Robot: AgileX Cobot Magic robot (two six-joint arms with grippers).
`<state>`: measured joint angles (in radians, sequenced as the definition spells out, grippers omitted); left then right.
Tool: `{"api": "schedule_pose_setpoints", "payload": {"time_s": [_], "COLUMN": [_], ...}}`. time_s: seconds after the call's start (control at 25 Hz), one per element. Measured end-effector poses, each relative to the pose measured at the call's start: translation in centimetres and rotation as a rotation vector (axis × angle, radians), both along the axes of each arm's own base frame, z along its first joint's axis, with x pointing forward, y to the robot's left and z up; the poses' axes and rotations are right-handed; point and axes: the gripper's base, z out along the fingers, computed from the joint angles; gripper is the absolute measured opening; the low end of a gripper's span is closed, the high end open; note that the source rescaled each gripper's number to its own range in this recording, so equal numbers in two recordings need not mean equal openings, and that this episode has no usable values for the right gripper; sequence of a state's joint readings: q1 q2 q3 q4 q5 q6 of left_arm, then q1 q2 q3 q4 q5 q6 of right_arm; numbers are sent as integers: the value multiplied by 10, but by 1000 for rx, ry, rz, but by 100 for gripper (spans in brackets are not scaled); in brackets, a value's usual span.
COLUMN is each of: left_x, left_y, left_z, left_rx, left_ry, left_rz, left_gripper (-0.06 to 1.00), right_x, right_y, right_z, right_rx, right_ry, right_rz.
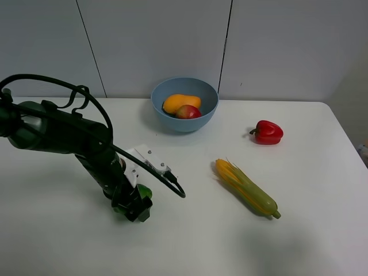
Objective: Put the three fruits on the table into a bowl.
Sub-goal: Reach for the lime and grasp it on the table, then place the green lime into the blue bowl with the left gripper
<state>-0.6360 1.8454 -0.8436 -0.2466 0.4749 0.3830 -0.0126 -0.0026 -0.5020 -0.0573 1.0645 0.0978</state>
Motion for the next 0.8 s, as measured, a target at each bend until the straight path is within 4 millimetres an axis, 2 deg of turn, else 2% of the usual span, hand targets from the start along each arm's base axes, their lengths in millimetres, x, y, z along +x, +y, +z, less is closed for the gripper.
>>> {"api": "schedule_pose_setpoints", "payload": {"time_s": [0.04, 0.08, 0.12, 0.2, 0.44, 0.56, 0.68, 0.8], "left_x": [0, 1, 1, 0, 1, 10, 34, 71], "left_y": [0, 0, -1, -1, -2, -8, -16, -21], "left_z": [-1, 0, 0, 0, 1, 12, 46, 104], "left_rx": [-2, -5, -8, -14, -20, -19, -57, -153], "left_ry": [-2, -4, -3, 2, 17, 16, -53, -222], "left_rz": [3, 5, 11, 26, 69, 47, 34, 57], "left_gripper": [63, 52, 39, 5, 5, 5, 5, 5], "right_x": [0, 0, 0, 0, 0, 0, 0, 0], "right_y": [0, 0, 0, 0, 0, 0, 0, 0], "right_z": [0, 0, 0, 0, 0, 0, 0, 0], "right_rx": [0, 0, 0, 0, 0, 0, 0, 0], "right_ry": [0, 0, 0, 0, 0, 0, 0, 0], "right_rz": [0, 0, 0, 0, 0, 0, 0, 0]}}
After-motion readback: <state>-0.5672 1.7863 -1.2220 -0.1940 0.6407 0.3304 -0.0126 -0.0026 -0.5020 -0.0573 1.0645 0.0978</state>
